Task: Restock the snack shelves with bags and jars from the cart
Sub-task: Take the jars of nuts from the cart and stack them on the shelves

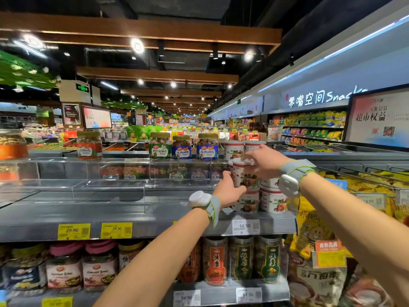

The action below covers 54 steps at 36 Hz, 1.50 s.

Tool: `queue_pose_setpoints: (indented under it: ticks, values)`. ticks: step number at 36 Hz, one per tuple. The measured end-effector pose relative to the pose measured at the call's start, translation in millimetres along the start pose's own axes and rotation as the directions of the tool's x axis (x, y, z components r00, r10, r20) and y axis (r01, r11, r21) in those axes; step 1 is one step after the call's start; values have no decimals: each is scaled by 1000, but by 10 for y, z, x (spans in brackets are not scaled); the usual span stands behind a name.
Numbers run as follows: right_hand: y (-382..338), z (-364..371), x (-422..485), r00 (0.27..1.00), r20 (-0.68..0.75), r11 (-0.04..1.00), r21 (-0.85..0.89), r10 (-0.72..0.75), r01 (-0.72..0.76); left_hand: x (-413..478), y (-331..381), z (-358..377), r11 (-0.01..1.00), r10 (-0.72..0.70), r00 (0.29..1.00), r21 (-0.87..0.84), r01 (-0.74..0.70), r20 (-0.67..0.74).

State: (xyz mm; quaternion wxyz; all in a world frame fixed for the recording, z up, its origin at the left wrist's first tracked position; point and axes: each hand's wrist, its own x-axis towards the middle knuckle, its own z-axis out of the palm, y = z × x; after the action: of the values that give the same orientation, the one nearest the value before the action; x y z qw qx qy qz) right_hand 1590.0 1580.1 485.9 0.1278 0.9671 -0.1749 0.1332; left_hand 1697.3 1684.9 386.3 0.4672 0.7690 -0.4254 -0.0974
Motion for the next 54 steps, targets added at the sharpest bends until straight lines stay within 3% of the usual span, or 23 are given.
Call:
queue_pose_setpoints:
  ticks: [5, 8, 15, 37, 40, 43, 46, 48, 54]
  values:
    - [87, -93, -71, 997, -82, 974, 225, 0, 18, 21, -23, 11, 1000, 7, 1000, -27, -7, 4]
    - [182, -105, -85, 992, -100, 985, 159, 80, -63, 34, -27, 7, 998, 7, 1000, -59, -7, 5]
    - [293, -31, -179, 981, 54, 980, 70, 185, -189, 42, 27, 49, 993, 5, 999, -121, -9, -36]
    - [423, 55, -247, 979, 21, 933, 302, 201, -198, 53, -12, 116, 1000, 17, 994, -24, -20, -112]
    - [481, 8, -276, 977, -36, 889, 422, 210, -176, -2, -7, 90, 999, 24, 996, -43, -28, -90]
    - [513, -7, -339, 938, -189, 837, 525, 289, -152, -108, 38, 32, 995, 65, 979, -59, -78, -194]
    - [481, 72, -437, 868, -323, 819, 553, 378, -150, -269, 126, -18, 978, 129, 914, -103, -181, -384]
    - [434, 160, -528, 823, -380, 797, 588, 421, -137, -365, 180, 1, 955, 160, 884, -160, -252, -439]
    - [90, 565, -1008, 673, -441, 669, 735, 594, -109, -618, 229, 355, 894, 312, 902, -229, -385, -299]
